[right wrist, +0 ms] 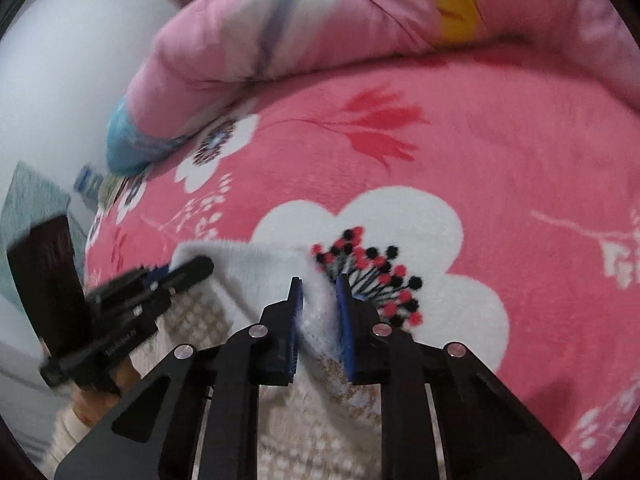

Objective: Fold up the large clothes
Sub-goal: 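Grasp the coat edge with the left tool and fold it over the body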

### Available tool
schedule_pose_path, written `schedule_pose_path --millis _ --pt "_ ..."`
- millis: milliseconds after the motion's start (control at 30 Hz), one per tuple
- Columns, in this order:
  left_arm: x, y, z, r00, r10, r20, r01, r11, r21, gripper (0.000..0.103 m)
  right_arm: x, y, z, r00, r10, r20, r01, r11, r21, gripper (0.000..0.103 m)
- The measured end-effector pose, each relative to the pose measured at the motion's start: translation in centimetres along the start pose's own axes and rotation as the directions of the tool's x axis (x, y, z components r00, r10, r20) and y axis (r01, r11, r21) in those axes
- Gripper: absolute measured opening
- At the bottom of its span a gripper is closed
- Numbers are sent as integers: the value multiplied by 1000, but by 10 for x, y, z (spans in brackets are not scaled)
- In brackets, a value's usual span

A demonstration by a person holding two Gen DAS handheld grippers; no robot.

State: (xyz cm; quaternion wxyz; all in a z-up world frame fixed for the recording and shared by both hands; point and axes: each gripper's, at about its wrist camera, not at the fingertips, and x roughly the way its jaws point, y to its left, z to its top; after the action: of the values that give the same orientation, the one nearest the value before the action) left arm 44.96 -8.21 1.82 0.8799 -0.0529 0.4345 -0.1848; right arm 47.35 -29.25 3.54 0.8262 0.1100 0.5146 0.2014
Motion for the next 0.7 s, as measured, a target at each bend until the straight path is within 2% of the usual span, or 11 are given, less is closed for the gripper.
schedule_pose_path --millis 167,267,367,400,500,533,600,700 --pt "-49 -20 -20 998 -14 55 8 994 113 13 -37 31 -38 999 -11 38 18 980 -197 17" --pt "-72 -33 -48 998 -30 54 20 984 177 13 -47 41 -70 1000 -9 -11 5 960 -280 17" --pt "-85 -45 -78 999 -28 42 18 972 234 13 -58 47 -92 999 -26 -48 9 944 -330 18" --pt "-87 -47 -85 999 -26 38 15 969 246 13 -66 49 -95 999 -9 -50 -8 943 -332 20" --pt "-89 -51 -107 1000 -10 25 3 961 277 13 -92 54 -86 995 96 11 -88 948 -306 36" --pt "-89 -52 -112 1000 -9 20 3 960 281 14 -99 55 -77 991 128 44 -110 952 -285 38" --pt "-87 -51 -118 1000 -4 13 0 961 277 14 -98 58 -61 982 177 69 -156 960 -234 38" --pt "-86 -49 -124 1000 1 9 -4 962 273 14 -70 68 -44 976 216 30 -207 961 -182 38"
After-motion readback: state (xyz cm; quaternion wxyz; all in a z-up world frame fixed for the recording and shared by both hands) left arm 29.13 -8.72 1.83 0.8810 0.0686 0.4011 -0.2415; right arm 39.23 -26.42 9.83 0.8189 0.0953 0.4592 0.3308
